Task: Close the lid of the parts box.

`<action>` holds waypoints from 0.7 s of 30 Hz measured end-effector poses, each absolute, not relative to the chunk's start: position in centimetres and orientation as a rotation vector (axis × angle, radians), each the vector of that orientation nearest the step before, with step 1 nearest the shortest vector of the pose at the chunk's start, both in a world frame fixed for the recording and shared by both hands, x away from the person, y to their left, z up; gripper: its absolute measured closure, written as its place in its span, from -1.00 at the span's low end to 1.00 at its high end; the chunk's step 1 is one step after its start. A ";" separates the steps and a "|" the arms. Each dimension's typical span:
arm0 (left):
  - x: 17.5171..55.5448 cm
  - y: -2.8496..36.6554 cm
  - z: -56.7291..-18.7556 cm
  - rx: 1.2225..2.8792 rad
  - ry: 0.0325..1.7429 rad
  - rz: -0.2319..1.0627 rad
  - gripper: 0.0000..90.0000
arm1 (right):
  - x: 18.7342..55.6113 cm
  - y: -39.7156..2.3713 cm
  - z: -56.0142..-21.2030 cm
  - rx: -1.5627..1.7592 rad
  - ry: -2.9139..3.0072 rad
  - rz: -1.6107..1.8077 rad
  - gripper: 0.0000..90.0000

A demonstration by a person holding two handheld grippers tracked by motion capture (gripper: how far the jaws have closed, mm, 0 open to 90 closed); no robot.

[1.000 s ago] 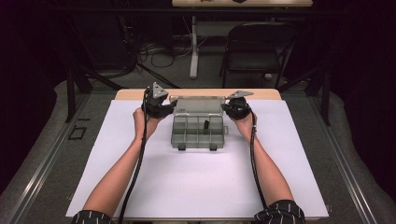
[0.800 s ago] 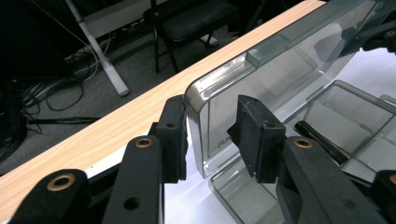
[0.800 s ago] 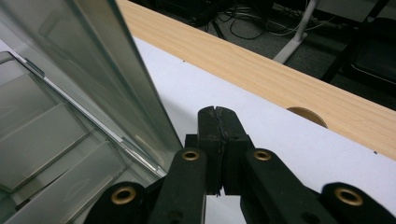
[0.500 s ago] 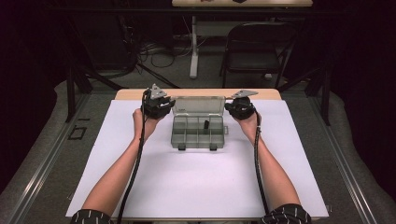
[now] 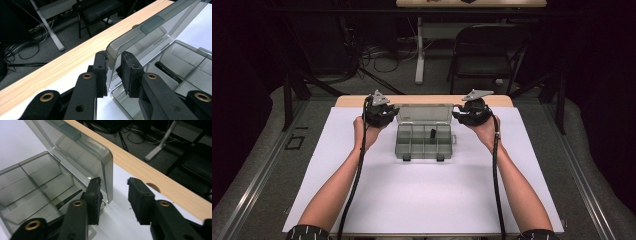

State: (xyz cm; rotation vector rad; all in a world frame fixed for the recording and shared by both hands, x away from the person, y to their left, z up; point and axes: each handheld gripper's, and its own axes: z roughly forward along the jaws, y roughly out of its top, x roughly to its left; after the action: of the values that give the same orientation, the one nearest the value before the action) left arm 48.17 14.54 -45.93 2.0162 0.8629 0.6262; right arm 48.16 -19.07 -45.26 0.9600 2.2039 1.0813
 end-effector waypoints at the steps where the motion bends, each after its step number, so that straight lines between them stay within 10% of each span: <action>1: 48.1 14.5 -45.9 2.016 0.866 0.623 0.65 | 48.2 -18.8 -45.1 0.955 2.206 1.078 0.36; 13: 48.1 14.6 -45.9 2.035 0.862 0.604 0.59 | 48.6 -17.3 -44.6 0.905 2.223 1.019 0.62; 21: 47.0 14.9 -44.2 2.010 0.856 0.534 -0.13 | 48.5 -16.9 -44.6 0.886 2.217 1.021 0.65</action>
State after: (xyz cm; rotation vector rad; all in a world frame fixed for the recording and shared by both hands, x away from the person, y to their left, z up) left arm 46.99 14.86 -44.17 2.0103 0.8556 0.5341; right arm 48.50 -16.94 -44.58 0.8863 2.2166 1.0206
